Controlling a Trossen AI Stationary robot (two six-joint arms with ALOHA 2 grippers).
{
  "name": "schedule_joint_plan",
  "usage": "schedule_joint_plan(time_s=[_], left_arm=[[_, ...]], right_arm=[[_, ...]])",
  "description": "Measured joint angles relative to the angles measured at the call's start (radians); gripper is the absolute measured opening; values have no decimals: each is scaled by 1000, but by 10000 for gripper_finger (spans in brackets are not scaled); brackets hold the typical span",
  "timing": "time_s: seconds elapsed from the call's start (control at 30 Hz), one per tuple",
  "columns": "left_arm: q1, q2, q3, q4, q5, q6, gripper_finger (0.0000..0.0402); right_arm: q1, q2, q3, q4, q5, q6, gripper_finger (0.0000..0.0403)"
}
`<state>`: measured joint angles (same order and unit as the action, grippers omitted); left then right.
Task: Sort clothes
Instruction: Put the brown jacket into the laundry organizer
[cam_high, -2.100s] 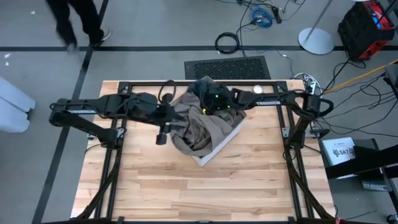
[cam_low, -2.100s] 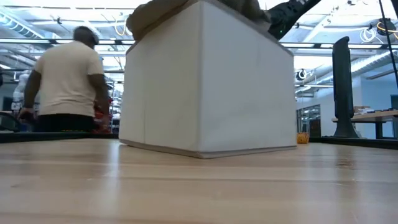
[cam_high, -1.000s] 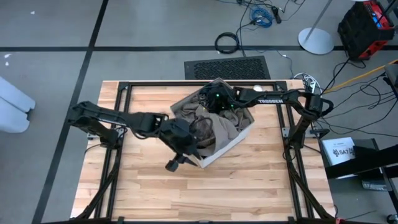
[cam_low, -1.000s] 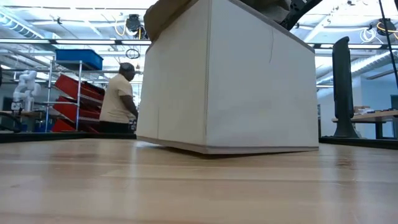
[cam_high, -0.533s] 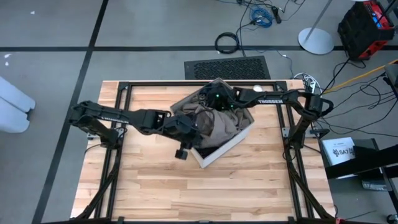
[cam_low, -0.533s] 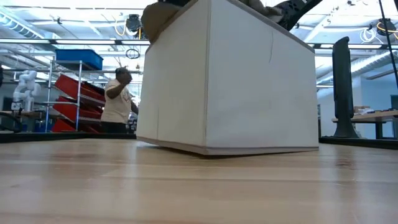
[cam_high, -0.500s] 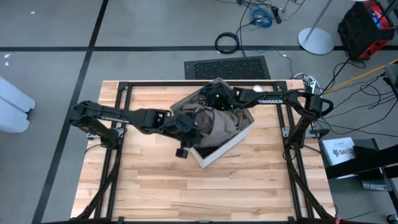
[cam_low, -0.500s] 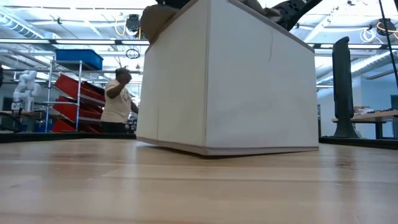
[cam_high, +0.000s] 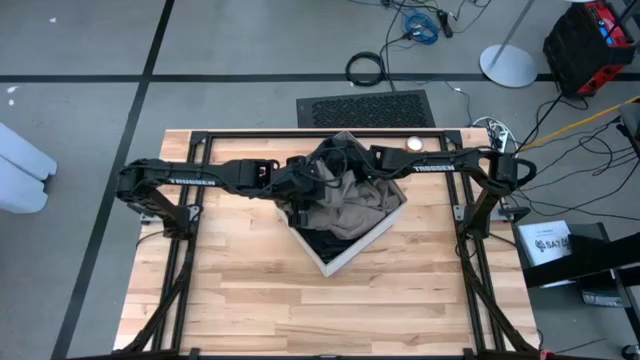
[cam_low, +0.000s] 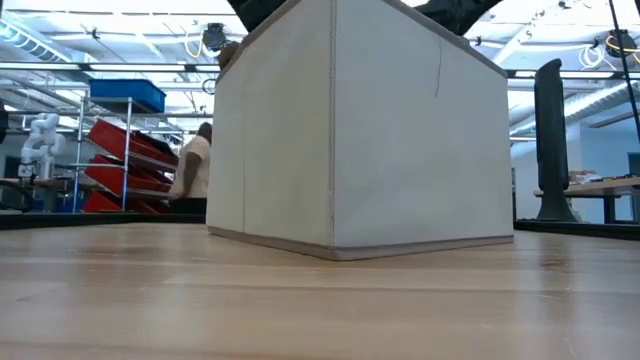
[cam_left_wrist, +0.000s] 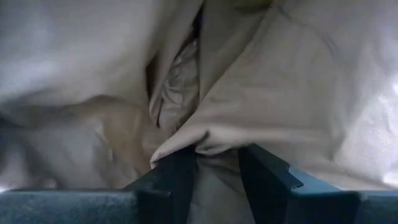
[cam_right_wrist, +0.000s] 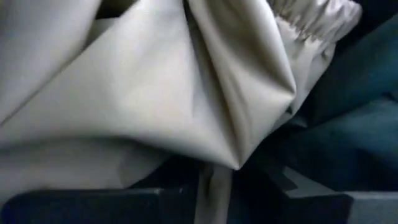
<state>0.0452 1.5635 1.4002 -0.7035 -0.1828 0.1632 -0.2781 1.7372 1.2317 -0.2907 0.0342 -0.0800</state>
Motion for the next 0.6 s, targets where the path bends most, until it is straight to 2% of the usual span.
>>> schedule_joint_plan(time_s=[0.27,0.6], left_arm=[[5,-2,0,-65,16,-1,134],[0,-3,0,-72,63,1,134]], right_arm=[[34,-72,112,-223,251,-80,98],[66,-203,132,-228,493,-163,98]])
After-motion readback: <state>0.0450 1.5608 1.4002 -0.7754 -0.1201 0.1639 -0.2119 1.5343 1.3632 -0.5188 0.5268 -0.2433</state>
